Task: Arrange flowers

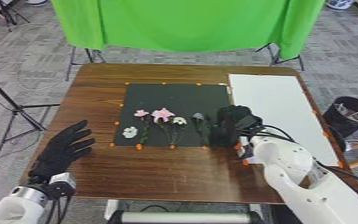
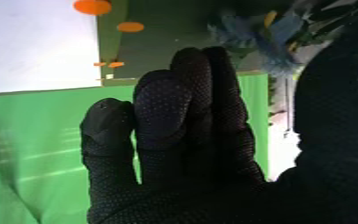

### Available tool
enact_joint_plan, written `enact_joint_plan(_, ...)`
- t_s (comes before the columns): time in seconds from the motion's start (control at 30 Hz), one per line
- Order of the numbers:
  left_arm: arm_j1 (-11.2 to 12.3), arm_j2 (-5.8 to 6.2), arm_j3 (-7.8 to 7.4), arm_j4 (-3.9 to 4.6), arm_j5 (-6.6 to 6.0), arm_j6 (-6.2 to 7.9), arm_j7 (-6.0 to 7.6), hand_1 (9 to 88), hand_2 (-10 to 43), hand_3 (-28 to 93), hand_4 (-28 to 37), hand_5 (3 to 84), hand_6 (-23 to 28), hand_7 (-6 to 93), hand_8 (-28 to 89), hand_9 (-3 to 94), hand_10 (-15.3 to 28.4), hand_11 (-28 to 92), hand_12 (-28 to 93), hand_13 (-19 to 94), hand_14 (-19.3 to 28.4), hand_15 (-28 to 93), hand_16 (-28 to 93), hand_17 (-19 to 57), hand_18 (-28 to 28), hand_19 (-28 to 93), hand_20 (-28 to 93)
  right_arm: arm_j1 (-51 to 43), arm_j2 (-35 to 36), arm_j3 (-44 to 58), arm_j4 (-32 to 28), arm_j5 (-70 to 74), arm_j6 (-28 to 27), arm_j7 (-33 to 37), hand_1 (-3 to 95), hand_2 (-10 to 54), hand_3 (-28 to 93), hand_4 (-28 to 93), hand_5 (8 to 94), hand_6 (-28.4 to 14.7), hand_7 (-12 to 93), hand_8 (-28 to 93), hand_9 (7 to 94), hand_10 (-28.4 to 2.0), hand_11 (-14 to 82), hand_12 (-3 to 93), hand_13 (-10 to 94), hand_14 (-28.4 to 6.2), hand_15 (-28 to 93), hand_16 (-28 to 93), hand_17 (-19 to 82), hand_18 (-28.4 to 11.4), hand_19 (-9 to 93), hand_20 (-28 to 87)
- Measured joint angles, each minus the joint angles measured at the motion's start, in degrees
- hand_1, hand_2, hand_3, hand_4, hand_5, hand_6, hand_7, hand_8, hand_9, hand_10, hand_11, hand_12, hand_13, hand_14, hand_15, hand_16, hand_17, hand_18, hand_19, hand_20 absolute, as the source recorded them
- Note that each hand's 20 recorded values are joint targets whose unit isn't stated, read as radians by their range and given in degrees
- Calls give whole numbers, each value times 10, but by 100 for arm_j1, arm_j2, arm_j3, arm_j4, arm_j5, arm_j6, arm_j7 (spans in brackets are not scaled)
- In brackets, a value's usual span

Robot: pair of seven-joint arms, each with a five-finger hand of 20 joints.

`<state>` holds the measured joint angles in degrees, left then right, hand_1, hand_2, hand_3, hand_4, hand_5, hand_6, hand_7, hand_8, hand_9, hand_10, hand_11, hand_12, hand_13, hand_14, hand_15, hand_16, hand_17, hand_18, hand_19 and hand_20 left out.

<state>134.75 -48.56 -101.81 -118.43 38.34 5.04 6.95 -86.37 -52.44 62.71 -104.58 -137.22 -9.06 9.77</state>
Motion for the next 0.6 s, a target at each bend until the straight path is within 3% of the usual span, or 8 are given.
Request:
enact_joint_plan(0.13,0,0,-3,1,1,-4,-1,260,10,701,-243,283,35,205,-108,254,129,208,148,209,170,316,-9,-99,231,447,71,-65,0,117,-79,123,0,0,268,-95,649,-283,460,-23,443,-179,497,-129,564,343,598,-76,765,311,289,-207,876,515)
enact_joint_plan(0.23,1,0,-4,1,1,-4,-1,262,10,700,-243,283,35,205,-107,254,129,207,148,209,170,316,-8,-99,231,447,71,-202,-4,355,-239,575,-44,23,171,-95,748,-283,431,-30,428,-173,454,-132,534,318,532,-92,754,278,231,-218,807,507)
enact_joint_plan(0.3,1,0,-5,1,1,-4,2,261,10,701,-243,283,35,204,-108,253,129,206,147,208,170,315,-8,-99,231,447,71,-347,-26,621,-385,1186,-66,29,121,-53,808,-282,415,-35,396,-166,435,-139,455,287,469,-106,704,230,147,-236,657,456)
enact_joint_plan(0.4,1,-19,-5,-4,1,-4,6,261,10,700,-242,281,34,203,-108,248,126,202,147,206,169,314,-8,-99,232,447,71,-662,-75,1142,-644,2282,21,-65,119,19,832,-266,393,-32,307,-147,407,-152,293,252,350,-127,546,179,25,-252,487,337)
enact_joint_plan(0.47,-3,-69,1,-10,-3,9,34,259,8,698,-244,278,34,200,-108,238,124,198,148,198,167,307,-8,-99,233,447,70,-914,-115,1498,-789,2883,265,-250,121,9,843,-253,369,-20,247,-128,373,-150,196,246,285,-128,393,207,-22,-254,448,276)
enact_joint_plan(0.6,-4,-137,74,-38,-21,112,230,234,-5,684,-262,248,30,193,-101,206,117,183,157,169,158,263,1,-112,257,427,61,-1393,-422,2391,-773,3761,432,-1152,107,-25,819,-256,328,-19,161,-93,325,-137,78,246,246,-124,144,329,-40,-252,401,223)
